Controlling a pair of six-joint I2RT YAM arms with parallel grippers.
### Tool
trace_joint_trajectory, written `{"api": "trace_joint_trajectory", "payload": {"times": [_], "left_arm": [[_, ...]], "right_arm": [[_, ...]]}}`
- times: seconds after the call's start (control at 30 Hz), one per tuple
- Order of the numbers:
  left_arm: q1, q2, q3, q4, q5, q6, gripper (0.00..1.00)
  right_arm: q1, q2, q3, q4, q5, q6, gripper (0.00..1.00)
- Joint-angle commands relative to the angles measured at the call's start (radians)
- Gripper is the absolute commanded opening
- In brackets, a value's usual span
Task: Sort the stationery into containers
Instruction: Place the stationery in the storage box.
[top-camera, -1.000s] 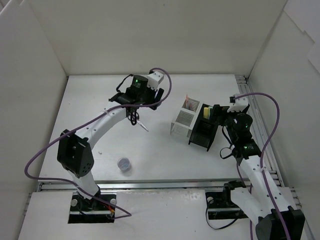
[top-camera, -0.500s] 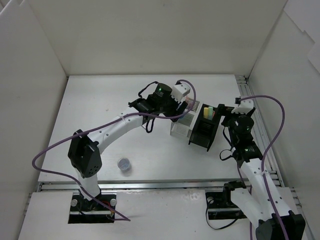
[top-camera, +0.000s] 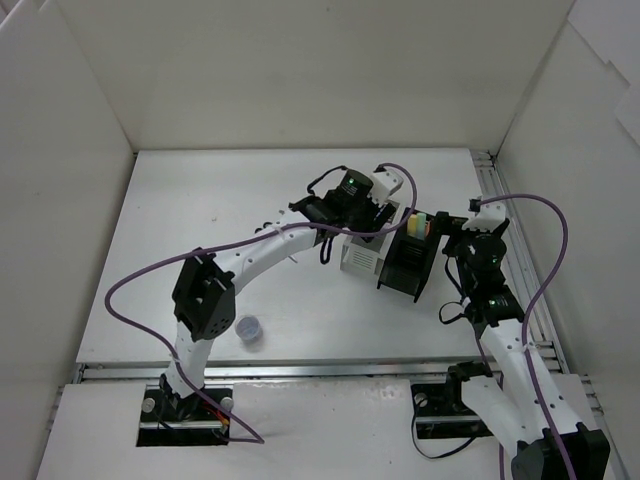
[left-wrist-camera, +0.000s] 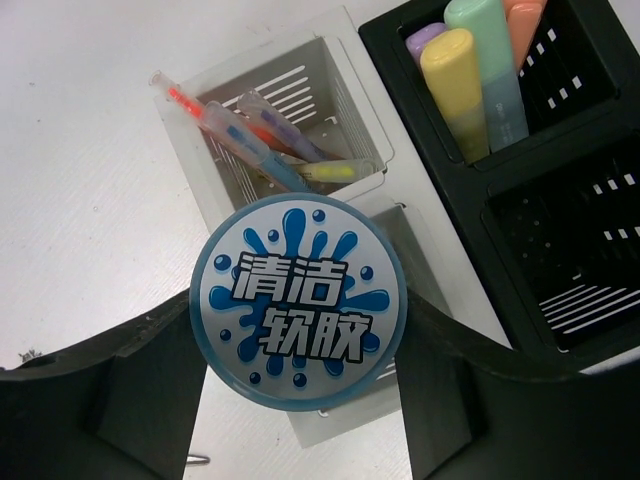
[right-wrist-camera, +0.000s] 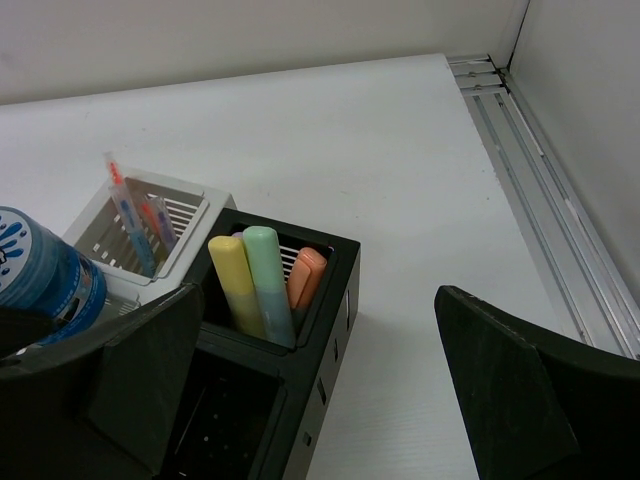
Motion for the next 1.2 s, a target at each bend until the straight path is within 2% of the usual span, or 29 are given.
{"api": "trace_joint_trajectory", "payload": {"times": [0.0, 0.3, 0.73, 0.77, 0.8, 0.87, 0.9, 0.97, 1.1, 1.17], "left_arm": [[-0.028, -0.099, -0.049, 0.006, -0.036, -0.012, 0.08], [-0.06, -0.177, -0.161, 0.038, -0.022, -0.041, 0.08], [-0.06, -0.096, -0.077, 0.0, -0.018, -0.021, 0.07], [-0.06, -0.09, -0.06, -0.003, -0.018, -0.018, 0.1], [-0.06, -0.085, -0.054, -0.009, -0.018, -0.02, 0.19], [-0.06, -0.072, -0.037, -0.015, -0.021, -0.017, 0.31], [-0.06, -0.067, -0.032, -0.021, -0.024, -0.014, 0.41], [-0.06, -0.065, -0.026, -0.024, -0.024, -0.012, 0.46], [-0.06, -0.068, -0.027, -0.021, -0.022, -0.008, 0.64], [-0.06, -0.072, -0.027, -0.023, -0.022, -0.009, 0.69]], "right_arm": [[0.004, -0.01, 0.009, 0.071, -0.002, 0.007, 0.98], [0.005, -0.008, -0.001, 0.082, -0.013, 0.004, 0.98], [0.005, -0.014, -0.004, 0.079, -0.015, 0.003, 0.98], [0.005, -0.013, -0.004, 0.079, -0.015, 0.004, 0.98], [0.005, -0.014, -0.002, 0.079, -0.015, 0.004, 0.98], [0.005, -0.011, -0.002, 0.079, -0.012, 0.001, 0.98], [0.005, -0.011, -0.002, 0.08, -0.012, 0.001, 0.98], [0.007, -0.011, -0.002, 0.08, -0.012, 0.001, 0.98], [0.005, -0.005, -0.002, 0.082, -0.015, -0.001, 0.98], [0.007, -0.005, -0.001, 0.079, -0.018, -0.001, 0.98]]}}
